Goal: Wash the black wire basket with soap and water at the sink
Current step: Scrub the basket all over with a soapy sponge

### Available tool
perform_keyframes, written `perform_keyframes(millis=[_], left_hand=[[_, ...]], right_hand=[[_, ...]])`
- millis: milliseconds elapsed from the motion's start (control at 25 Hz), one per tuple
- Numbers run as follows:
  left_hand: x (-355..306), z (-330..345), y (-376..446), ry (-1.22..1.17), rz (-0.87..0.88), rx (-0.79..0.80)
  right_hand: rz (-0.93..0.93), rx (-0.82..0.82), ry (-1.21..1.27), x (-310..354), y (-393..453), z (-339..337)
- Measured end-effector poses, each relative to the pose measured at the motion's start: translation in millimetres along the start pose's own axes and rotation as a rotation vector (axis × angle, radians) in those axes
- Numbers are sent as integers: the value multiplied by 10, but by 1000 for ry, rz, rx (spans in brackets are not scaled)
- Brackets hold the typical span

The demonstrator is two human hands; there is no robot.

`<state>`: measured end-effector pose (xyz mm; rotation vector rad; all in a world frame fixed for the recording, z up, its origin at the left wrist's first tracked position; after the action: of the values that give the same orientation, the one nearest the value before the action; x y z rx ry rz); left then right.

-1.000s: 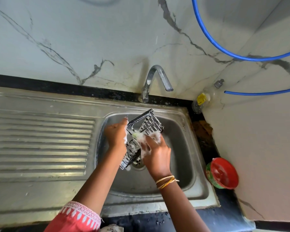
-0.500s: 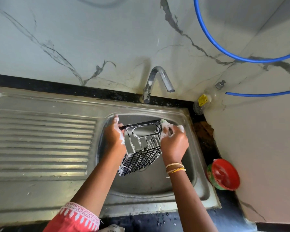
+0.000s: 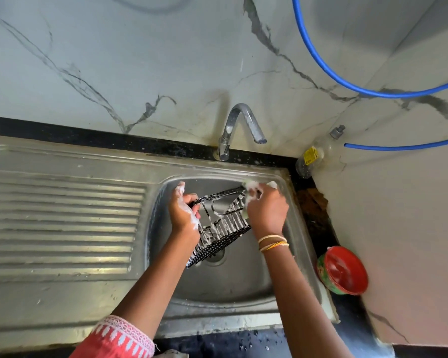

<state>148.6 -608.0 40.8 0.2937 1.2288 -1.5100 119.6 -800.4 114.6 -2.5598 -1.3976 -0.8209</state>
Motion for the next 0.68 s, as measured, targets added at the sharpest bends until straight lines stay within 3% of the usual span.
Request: perform_keyframes(millis=[160,200,360,520,680], left_hand=[[131,-11,73,-184,-77,2],[107,-31,85,-146,-54,6],[-8,29,-10,11,45,74],[-16,85,-6,35,73,94],[3,168,25,76,112,262]], right_hand=[[-548,44,-36,786,-706,222],[-559,72,-40,780,-675,192],[-147,96,-69,192,38,94],[-444,165,6,469,-180,281],[-447,181,196,399,-136,335]])
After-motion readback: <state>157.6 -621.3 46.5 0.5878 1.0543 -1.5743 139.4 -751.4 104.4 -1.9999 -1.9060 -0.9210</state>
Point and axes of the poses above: each hand's wrist, its own y-axis towards the middle knuckle, its own z-axis out of the palm, x = y × z, the point moved 8 cm from there along y, towards the middle knuckle, and after that the axes turned 4 degrees about y, right-handed, at the moved point
